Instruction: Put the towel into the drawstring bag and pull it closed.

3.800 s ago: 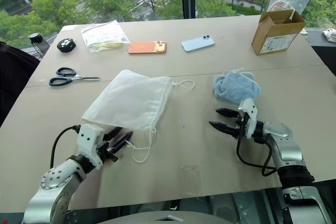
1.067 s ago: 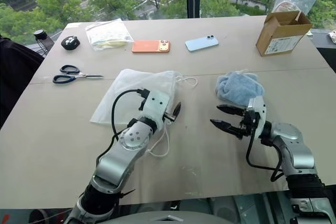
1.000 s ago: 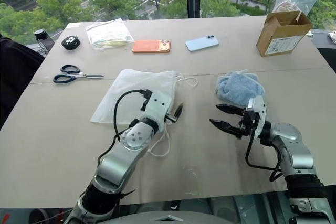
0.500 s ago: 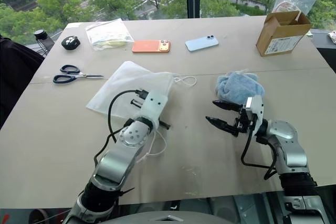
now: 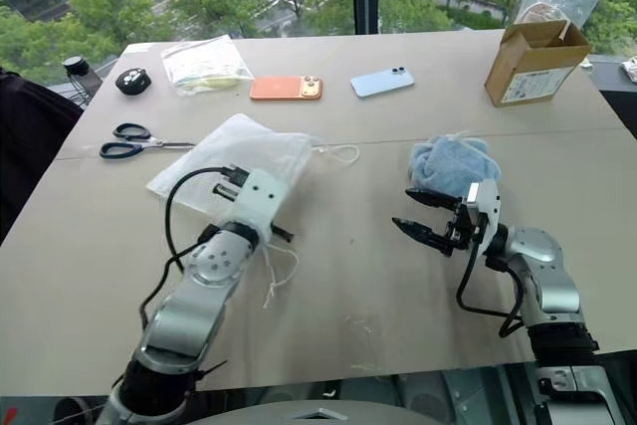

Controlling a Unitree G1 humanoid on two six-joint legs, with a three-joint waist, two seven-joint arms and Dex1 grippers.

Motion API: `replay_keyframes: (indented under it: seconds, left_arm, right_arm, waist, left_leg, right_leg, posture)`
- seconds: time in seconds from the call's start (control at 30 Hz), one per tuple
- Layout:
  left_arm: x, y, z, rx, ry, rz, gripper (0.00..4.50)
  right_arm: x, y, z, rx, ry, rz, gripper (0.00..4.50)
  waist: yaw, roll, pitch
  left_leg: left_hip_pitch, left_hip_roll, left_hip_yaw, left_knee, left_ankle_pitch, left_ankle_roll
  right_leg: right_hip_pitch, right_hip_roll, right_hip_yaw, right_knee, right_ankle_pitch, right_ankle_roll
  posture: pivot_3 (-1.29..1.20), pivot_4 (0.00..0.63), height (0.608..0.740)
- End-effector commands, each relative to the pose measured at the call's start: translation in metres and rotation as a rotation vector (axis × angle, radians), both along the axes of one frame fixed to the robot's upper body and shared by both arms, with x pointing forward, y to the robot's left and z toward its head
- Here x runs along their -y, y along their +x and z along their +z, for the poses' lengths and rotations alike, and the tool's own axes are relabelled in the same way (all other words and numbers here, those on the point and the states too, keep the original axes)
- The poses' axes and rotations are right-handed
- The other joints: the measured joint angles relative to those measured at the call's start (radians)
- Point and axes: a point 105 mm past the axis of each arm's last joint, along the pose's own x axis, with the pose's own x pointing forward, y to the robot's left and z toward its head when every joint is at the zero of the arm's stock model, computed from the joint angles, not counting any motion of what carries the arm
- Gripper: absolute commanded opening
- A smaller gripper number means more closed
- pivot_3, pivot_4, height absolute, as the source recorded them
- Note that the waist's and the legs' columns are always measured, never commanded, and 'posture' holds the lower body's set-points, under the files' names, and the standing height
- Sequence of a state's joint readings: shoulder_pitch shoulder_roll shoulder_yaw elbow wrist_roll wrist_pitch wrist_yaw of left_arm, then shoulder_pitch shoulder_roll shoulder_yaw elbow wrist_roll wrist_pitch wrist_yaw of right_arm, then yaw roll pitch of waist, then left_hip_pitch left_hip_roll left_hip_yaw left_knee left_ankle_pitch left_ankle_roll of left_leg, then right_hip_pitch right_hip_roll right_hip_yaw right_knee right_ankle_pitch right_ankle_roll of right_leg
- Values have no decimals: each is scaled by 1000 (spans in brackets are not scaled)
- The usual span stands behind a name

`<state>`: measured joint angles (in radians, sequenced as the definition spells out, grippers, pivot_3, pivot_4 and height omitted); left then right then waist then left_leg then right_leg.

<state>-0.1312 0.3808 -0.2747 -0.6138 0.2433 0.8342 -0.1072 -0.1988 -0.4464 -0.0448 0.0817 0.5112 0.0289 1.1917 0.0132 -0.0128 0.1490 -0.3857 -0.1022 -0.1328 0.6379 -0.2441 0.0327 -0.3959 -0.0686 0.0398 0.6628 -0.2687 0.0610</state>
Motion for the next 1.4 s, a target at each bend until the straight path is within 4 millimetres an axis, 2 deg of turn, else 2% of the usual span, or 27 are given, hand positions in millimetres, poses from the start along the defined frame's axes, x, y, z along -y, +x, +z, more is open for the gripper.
replay_keyframes:
  seconds: [0.03,0.13,0.27,0.4,0.6,0.73,0.87,1.0,1.23,1.27,1.3,1.33,1.4]
  left_arm:
    - [13,-14,15,66,-7,-120,89]
    - [10,-21,19,111,63,-154,833]
    - [2,-22,15,123,140,-135,2599]
    - [4,-16,7,106,163,-113,4473]
    - [-5,-7,9,130,119,9,4473]
    - [-15,-7,1,114,136,66,4473]
    - [-27,-6,2,127,125,135,4473]
    - [-30,-5,-4,103,122,145,4473]
    - [-30,-5,1,140,111,132,4473]
    - [-29,-5,2,146,110,126,3986]
    - [-29,-5,2,149,106,122,3811]
    - [-28,-5,2,153,104,119,3429]
    - [-28,-5,3,159,100,117,2509]
  right_arm:
    - [-1,1,7,42,6,9,3187]
    - [0,0,7,39,4,10,3187]
    - [0,1,6,33,3,11,3187]
    - [-2,1,4,28,1,18,3187]
    - [0,0,4,25,-5,22,3187]
    - [0,0,4,25,-6,22,3187]
    - [0,1,4,23,-8,20,3187]
    - [-1,1,4,23,-7,20,3187]
    - [1,0,2,18,-9,14,3187]
    - [1,-1,2,18,-9,14,3187]
    - [0,-1,2,17,-9,13,3187]
    - [0,0,1,17,-9,12,3187]
    - [1,0,1,17,-9,11,3187]
  waist:
    - [0,0,0]
    - [1,0,0]
    - [1,0,0]
    - [1,0,0]
    - [0,0,0]
    - [-1,0,0]
    - [1,0,0]
    - [1,0,0]
    - [0,0,0]
    - [0,0,0]
    - [0,0,0]
    - [0,0,0]
    - [0,0,0]
  left_leg:
    - [0,0,0,0,0,0]
    - [0,0,0,0,0,0]
    - [0,0,0,0,-1,2]
    - [0,0,0,0,-1,2]
    - [0,0,0,0,-1,1]
    - [0,0,0,0,-1,1]
    - [0,0,0,0,-1,1]
    - [0,0,0,0,-1,2]
    - [0,0,0,0,-1,1]
    - [0,0,0,0,-1,1]
    - [0,0,0,0,-1,1]
    - [0,0,0,0,-1,1]
    - [0,0,0,0,-1,1]
  right_leg:
    - [0,0,0,0,0,0]
    - [0,0,0,0,0,0]
    - [0,0,0,0,0,0]
    - [0,0,0,0,0,0]
    - [0,0,0,0,0,0]
    - [0,0,0,0,0,0]
    - [0,0,0,0,0,0]
    - [0,0,0,0,0,0]
    - [0,0,0,0,0,0]
    - [0,0,0,0,0,0]
    - [0,0,0,0,0,0]
    - [0,0,0,0,0,0]
    - [0,0,0,0,0,0]
  posture:
    - [0,150,734]
    - [0,150,734]
    - [0,150,734]
    - [0,150,734]
    - [0,150,734]
    - [0,150,734]
    - [0,150,734]
    - [0,150,734]
    - [0,150,734]
    - [0,150,734]
    - [0,150,734]
    - [0,150,734]
    - [0,150,734]
